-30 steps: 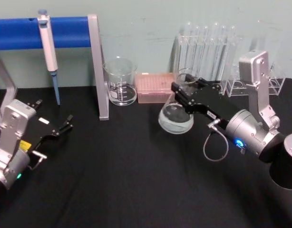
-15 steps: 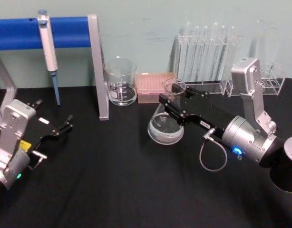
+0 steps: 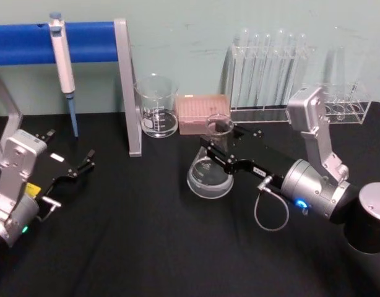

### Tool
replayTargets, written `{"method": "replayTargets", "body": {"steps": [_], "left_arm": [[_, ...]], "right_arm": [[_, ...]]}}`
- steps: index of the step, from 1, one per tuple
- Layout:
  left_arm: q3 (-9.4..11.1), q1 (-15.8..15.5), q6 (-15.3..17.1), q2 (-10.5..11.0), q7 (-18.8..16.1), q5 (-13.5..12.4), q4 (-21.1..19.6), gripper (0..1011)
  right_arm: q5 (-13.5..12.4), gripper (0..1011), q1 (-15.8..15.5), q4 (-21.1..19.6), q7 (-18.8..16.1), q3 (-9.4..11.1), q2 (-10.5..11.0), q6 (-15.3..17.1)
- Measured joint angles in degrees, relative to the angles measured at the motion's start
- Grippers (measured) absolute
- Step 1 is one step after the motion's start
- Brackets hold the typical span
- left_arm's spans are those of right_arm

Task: Grasp the erlenmeyer flask with one hand, shake it three times, then place it back.

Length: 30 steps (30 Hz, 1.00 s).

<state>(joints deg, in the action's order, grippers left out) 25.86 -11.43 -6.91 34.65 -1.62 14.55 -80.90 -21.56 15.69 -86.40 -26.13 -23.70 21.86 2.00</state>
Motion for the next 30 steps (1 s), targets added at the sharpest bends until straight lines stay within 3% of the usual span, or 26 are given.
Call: {"method": "replayTargets", "body": {"steps": [30], "left_arm": [[0.00,0.00,0.00,0.00,0.00,0.00,0.00,1001]], "right_arm": [[2.25,450,6.55,13.84,-0.54,-2.99,-5.88,-3.14]]}}
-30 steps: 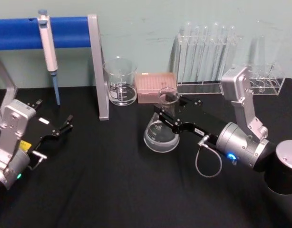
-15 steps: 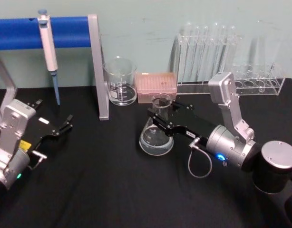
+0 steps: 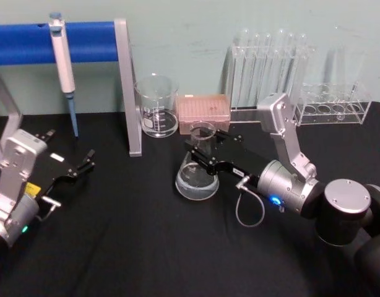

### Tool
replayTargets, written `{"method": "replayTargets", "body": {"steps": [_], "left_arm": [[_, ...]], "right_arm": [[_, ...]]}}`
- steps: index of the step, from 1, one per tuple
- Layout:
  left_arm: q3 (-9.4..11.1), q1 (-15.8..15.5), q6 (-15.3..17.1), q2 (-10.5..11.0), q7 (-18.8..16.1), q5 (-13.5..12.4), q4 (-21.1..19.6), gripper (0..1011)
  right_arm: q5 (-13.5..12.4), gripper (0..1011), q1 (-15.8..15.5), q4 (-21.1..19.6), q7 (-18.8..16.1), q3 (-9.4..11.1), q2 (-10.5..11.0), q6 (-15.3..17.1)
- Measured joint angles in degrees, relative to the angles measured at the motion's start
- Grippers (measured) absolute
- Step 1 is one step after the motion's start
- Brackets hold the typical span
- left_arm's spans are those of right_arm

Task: Grasp the erlenmeyer flask with one hand, shake it three times, then place it back.

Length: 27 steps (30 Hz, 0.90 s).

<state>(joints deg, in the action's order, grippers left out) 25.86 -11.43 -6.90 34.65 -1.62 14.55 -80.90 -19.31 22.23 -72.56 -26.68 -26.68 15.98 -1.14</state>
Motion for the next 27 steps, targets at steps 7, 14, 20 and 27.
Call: {"method": "replayTargets", "body": {"steps": [7,14,20,27], "left_arm": [[0.00,0.00,0.00,0.00,0.00,0.00,0.00,1001],[0.00,0.00,0.00,0.00,0.00,0.00,0.00,1001],[0.00,0.00,0.00,0.00,0.00,0.00,0.00,1001],[0.00,0.00,0.00,0.00,0.00,0.00,0.00,1001]], "right_arm": [[0.43,450,1.04,2.23,-0.29,-0.26,-0.97,-0.28],[0.63,450,1.53,3.26,-0.49,-0.29,-1.45,-0.29],[0.81,450,1.68,3.64,-0.53,-0.28,-1.64,-0.23],[1.00,450,1.81,3.99,-0.53,-0.27,-1.75,0.08]]}}
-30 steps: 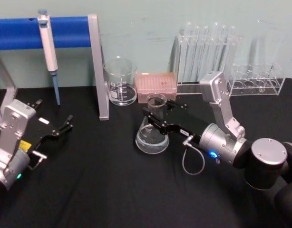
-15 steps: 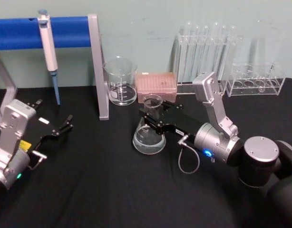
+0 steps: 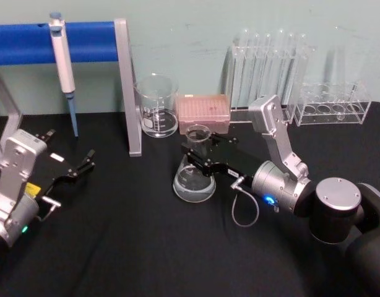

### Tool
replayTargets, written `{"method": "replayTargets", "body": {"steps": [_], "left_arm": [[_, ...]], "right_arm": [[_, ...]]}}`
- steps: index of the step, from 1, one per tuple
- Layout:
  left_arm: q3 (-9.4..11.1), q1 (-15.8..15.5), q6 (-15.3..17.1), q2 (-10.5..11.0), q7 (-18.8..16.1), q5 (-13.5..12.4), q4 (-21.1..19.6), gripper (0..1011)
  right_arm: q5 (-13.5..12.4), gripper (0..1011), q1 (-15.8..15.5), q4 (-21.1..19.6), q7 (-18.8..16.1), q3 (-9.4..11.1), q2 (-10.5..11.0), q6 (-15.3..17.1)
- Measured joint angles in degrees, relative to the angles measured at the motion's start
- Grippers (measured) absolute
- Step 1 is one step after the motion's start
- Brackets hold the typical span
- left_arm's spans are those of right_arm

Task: Grasp the erlenmeyer flask with one hand, shake it three times, then place it back.

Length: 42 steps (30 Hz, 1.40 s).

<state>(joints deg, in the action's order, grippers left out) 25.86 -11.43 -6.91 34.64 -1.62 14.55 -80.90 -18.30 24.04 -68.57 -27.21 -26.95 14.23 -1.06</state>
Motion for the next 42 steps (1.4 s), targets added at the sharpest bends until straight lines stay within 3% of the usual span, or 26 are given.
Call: {"method": "replayTargets", "body": {"steps": [27,34,42], "left_arm": [[0.00,0.00,0.00,0.00,0.00,0.00,0.00,1001],[0.00,0.00,0.00,0.00,0.00,0.00,0.00,1001],[0.00,0.00,0.00,0.00,0.00,0.00,0.00,1001]], "right_arm": [[0.45,470,-0.13,0.05,0.40,0.06,0.00,0.64],[0.48,717,-0.17,0.09,0.42,0.06,0.04,0.81],[0.48,930,-0.15,0.09,0.41,0.06,0.03,0.75]]}}
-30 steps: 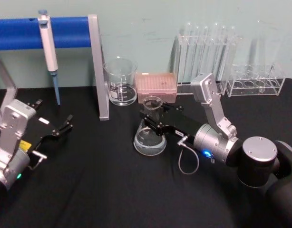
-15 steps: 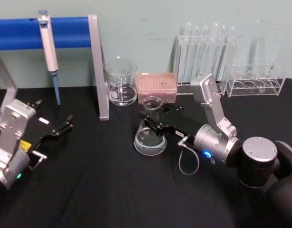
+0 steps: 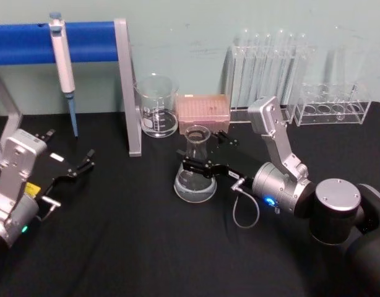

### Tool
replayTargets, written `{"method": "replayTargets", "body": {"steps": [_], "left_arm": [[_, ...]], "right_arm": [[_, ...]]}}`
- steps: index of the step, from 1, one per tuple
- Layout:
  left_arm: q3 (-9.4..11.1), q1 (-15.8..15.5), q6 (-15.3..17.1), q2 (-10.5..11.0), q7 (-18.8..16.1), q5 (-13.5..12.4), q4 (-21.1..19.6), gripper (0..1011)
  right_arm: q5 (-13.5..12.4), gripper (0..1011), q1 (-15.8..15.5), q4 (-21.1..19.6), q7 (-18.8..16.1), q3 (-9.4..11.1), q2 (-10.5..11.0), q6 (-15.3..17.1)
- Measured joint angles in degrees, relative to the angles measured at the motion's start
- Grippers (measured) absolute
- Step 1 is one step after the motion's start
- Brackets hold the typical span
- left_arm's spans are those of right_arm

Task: Grasp the erlenmeyer flask with one hand, shake it three times, then place it back.

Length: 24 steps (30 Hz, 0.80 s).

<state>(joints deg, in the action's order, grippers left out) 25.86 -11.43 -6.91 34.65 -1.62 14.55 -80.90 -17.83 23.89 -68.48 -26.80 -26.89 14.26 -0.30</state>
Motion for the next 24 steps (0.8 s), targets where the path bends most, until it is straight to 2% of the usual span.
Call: {"method": "replayTargets", "body": {"steps": [4,11,24], "left_arm": [[0.00,0.00,0.00,0.00,0.00,0.00,0.00,1001],[0.00,0.00,0.00,0.00,0.00,0.00,0.00,1001],[0.00,0.00,0.00,0.00,0.00,0.00,0.00,1001]], "right_arm": [[0.00,1003,0.01,0.00,-0.01,0.00,0.00,-0.02],[-0.01,1003,0.00,-0.08,-0.11,0.01,0.04,-0.05],[-1.60,1003,-3.60,-5.43,-1.41,1.15,3.92,1.14]]}}
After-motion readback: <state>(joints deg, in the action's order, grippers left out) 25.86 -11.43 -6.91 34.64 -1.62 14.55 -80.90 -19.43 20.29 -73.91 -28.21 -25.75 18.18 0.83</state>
